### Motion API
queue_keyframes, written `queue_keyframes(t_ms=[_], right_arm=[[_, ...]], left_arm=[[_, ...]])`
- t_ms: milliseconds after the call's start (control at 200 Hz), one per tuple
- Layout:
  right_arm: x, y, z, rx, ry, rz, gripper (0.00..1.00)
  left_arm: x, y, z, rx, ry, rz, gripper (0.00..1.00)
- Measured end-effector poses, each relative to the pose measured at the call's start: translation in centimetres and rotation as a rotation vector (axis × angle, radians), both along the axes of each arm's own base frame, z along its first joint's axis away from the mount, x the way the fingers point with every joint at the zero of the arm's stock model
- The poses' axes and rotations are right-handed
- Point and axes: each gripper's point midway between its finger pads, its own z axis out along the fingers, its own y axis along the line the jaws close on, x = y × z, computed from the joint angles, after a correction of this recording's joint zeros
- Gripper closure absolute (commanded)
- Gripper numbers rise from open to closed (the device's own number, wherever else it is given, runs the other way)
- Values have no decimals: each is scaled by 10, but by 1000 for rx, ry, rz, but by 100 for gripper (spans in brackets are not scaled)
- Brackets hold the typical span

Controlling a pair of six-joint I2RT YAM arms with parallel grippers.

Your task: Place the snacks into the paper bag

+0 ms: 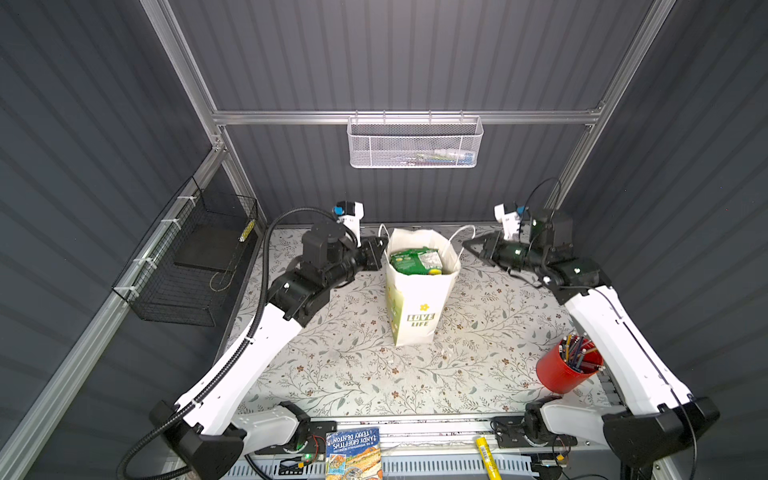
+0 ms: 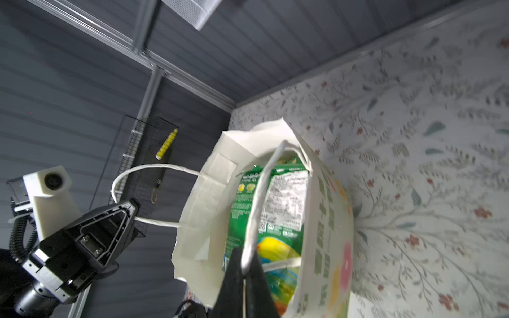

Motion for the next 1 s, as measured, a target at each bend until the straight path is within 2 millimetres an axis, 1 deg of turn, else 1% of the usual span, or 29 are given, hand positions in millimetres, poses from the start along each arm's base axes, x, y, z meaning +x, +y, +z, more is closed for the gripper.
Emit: queue_keyframes(t_ms=[25, 50, 75, 105, 140, 195, 245, 250, 275, 295, 325, 410, 430, 470, 505, 545, 625, 660, 730, 820, 905, 945, 996], right_arm=[[-4, 0, -14, -4, 22, 1, 100], [-8, 0, -26, -8, 42, 3, 100], [-10, 0, -35, -8, 58, 4, 100], [-12, 1, -43, -11, 71, 6, 94], [-13, 2, -47, -11, 75, 8, 86], [-12, 4, -44, -5, 63, 14, 74], [-12, 5, -37, 2, 37, 18, 54], [-12, 5, -36, 1, 31, 20, 53], [-12, 6, -31, 9, 21, 21, 47], [-12, 6, -27, 15, 14, 20, 42], [-12, 6, -21, 20, -4, 21, 35], [-17, 6, -1, 34, -58, 26, 21], [-18, 5, 4, 44, -60, 23, 17], [-21, 5, 16, 48, -87, 27, 13], [-22, 5, 27, 52, -108, 30, 9], [-24, 4, 40, 52, -134, 34, 1], [-29, 1, 64, 43, -181, 30, 1], [-31, -2, 71, 32, -198, 20, 1], [-37, -13, 85, -7, -244, -21, 1], [-48, -34, 95, -74, -298, -104, 1], [-63, -57, 100, -134, -357, -193, 1], [-68, -68, 99, -162, -384, -239, 1], [-74, -82, 91, -197, -402, -300, 1]], left_arm=[[-2, 4, -17, 21, 26, 11, 100], [-3, 6, -30, 37, 45, 20, 100], [-2, 9, -41, 53, 62, 33, 100], [-2, 11, -49, 66, 74, 43, 100], [-1, 12, -51, 72, 76, 51, 100], [0, 13, -46, 64, 62, 59, 87], [0, 14, -40, 50, 52, 68, 69], [0, 14, -40, 50, 50, 67, 68], [0, 15, -37, 46, 43, 70, 55], [0, 16, -34, 47, 35, 71, 47], [-1, 16, -32, 41, 31, 74, 38], [-4, 20, -24, 31, 16, 81, 18], [-5, 21, -21, 36, 4, 81, 11], [-6, 23, -15, 33, -4, 83, 1], [-8, 25, -9, 33, -14, 84, 0], [-10, 26, 0, 34, -27, 82, 0], [-16, 29, 21, 33, -54, 73, 0], [-19, 30, 29, 33, -67, 65, 0], [-29, 35, 43, 28, -97, 51, 0], [-45, 48, 53, 24, -126, 57, 0], [-60, 70, 67, 12, -176, 111, 0], [-66, 82, 69, 10, -194, 149, 0], [-68, 99, 64, 24, -201, 218, 0]])
